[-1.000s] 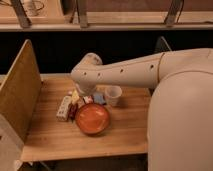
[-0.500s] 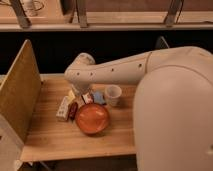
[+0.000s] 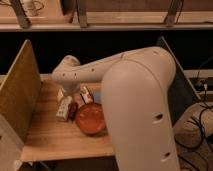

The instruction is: Place the bottle in the ceramic bowl

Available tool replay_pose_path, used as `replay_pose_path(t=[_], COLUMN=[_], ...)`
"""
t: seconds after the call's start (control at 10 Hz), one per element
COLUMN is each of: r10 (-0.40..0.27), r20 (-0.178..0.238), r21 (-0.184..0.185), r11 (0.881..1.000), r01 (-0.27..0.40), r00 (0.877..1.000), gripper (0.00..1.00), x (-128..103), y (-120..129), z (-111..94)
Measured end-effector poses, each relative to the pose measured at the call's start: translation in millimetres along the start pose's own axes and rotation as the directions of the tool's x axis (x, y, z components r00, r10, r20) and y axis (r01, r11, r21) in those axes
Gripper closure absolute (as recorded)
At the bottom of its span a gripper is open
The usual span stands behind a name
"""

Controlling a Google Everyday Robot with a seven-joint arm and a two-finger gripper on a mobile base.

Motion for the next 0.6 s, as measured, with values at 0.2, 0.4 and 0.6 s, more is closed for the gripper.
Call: replay_pose_path(t=[0.2,0.4,0.6], r10=[0.109,0.149,0.149], r20=[0.023,0.033,0.030], r21=[0.037,0.049,0.046], r11=[0.993,0.987,0.988], r01=[-0.110,-0.150,-0.151], r00=[0.994,0.988,0.988], gripper=[0.20,0.20,0.20], x=[-11,-15,-15], y=[7,9,8], z=[13,17,18])
